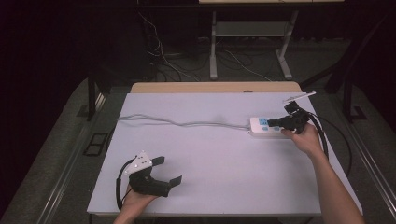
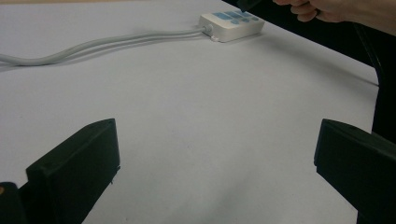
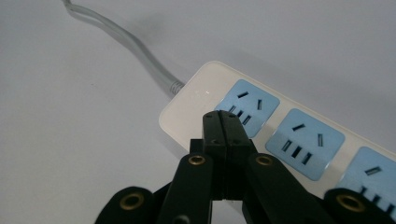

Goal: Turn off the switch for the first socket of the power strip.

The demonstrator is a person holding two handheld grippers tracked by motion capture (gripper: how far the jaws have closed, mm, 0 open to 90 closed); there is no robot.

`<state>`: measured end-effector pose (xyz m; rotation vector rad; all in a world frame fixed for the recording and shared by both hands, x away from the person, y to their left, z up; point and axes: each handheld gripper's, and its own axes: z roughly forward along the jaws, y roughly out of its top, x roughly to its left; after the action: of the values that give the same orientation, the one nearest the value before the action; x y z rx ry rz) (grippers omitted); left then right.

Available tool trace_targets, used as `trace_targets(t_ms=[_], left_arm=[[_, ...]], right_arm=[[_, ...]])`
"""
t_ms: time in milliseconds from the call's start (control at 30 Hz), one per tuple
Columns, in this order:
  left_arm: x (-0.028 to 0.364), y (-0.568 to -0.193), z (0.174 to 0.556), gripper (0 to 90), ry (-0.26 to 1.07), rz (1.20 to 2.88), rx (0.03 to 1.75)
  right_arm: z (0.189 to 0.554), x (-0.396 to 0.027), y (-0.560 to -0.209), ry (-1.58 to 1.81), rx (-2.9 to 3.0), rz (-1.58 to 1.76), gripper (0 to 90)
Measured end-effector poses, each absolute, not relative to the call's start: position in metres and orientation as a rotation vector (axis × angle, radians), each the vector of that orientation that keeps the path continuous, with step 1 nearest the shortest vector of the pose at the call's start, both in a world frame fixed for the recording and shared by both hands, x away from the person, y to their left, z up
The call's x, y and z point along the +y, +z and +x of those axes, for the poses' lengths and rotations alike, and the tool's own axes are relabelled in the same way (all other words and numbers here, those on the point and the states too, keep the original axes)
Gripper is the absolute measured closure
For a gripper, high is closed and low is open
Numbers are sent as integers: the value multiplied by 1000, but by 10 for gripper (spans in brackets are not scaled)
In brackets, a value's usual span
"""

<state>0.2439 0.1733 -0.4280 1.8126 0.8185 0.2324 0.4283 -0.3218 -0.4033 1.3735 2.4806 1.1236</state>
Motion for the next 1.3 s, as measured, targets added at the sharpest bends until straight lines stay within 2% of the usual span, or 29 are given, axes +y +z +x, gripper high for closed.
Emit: trace_targets(t_ms=[700,933,967,1033,1067,1100,1300], left_arm=[[172,-427,242,0,225,1807,807],[172,-426,241,0,223,1804,803],[172,-426,241,0,222,1804,803],[172,-426,241,0,222,1803,803],[172,-426,241,0,222,1803,803],[172,-426,241,0,223,1803,803],[172,-426,241,0,224,1802,804]], right_arm=[[402,-323,-376,1176,2445,1378,895],[391,-318,-368,1220,2383,1431,667],[388,-317,-365,1246,2356,1438,587],[384,-317,-362,1269,2332,1449,491],[384,-317,-362,1269,2332,1449,491],[382,-317,-360,1270,2321,1459,443],[368,-316,-356,1297,2276,1471,105]])
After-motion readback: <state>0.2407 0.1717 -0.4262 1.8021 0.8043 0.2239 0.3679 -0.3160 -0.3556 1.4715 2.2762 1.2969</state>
